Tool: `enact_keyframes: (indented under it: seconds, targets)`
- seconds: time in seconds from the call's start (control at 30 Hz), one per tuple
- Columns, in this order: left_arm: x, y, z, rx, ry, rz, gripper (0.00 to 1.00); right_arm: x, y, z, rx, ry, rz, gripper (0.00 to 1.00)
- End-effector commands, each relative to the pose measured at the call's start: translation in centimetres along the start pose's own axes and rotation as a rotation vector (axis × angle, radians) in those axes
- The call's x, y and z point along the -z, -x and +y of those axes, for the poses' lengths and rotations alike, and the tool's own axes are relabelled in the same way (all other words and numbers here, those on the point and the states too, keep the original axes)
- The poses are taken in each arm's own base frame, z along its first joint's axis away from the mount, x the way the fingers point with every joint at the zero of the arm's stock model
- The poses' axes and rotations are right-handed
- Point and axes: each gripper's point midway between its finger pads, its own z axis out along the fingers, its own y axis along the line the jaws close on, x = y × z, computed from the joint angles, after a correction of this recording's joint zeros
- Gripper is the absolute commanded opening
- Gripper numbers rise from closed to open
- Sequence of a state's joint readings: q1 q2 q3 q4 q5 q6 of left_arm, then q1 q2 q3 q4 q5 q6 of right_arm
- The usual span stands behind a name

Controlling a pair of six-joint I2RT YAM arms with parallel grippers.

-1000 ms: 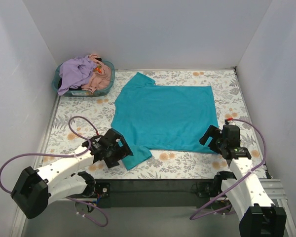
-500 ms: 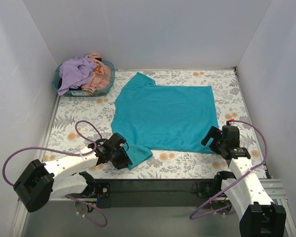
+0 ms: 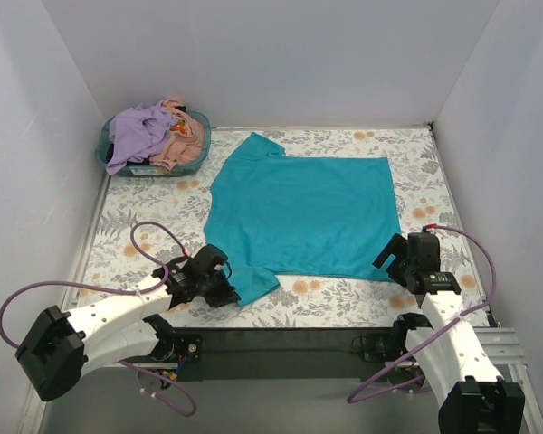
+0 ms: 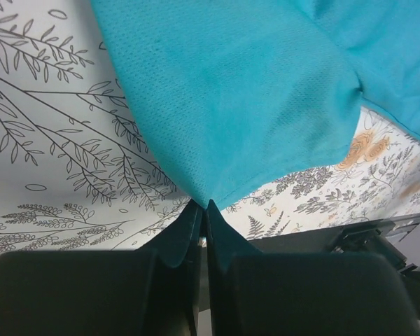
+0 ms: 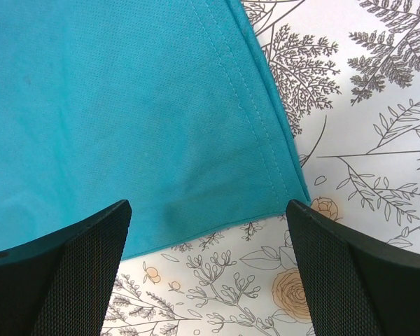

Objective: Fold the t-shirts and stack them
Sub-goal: Fold the tshirt

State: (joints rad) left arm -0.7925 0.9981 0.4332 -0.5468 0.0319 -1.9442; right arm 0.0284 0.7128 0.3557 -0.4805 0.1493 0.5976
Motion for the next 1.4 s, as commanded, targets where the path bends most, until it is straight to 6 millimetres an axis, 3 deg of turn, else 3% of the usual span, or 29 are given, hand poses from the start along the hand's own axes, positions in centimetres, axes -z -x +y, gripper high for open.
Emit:
enact_keyframes:
  seconds: [0.0,0.3,0.43,0.63,0.7,0.77,0.83,1.13,1.37]
  targets:
    - [0.9,1.2,-1.0,-0.027,-0.02,-0.062,0.0,0.4,-0.4,-0.1,-0.053,-0.005,0.007,0.98]
    - [2.0,2.1,-3.5,-0.063,-0.107,-0.1,0.0,-0.7,-2.7,-0.4,-0.126,0.012,0.048,0.98]
    - [2.3,2.4,-4.3,-0.065,-0.129,-0.117,0.0,-1.4,-3.0,-0.3,-0.135,0.024,0.048,0.9]
    - [2.7,3.3,-5.1,-0.059,-0.126,-0.154,0.0,-1.4,-2.4,0.2,-0.108,0.045,0.038,0.46]
    - [2.7,3.6,-5.1,-0.035,-0.113,-0.167,0.0,-1.2,-2.1,0.6,-0.109,0.066,0.031,0.37]
    - [3.1,3.9,-6.0,-0.036,-0.129,-0.172,0.0,-1.0,-1.9,1.0,-0.111,0.082,0.024,0.15]
    - [3.2,4.2,-6.5,-0.041,-0.133,-0.183,0.0,-1.0,-1.7,0.9,-0.113,0.079,0.011,0.01]
    - [4.4,6.3,-8.9,-0.052,-0.16,-0.264,0.0,-0.5,0.2,1.6,-0.06,0.081,-0.021,0.01]
    - [4.9,10.5,-11.9,-0.056,-0.193,-0.353,0.0,-0.3,2.3,3.7,-0.014,0.137,-0.032,0.01]
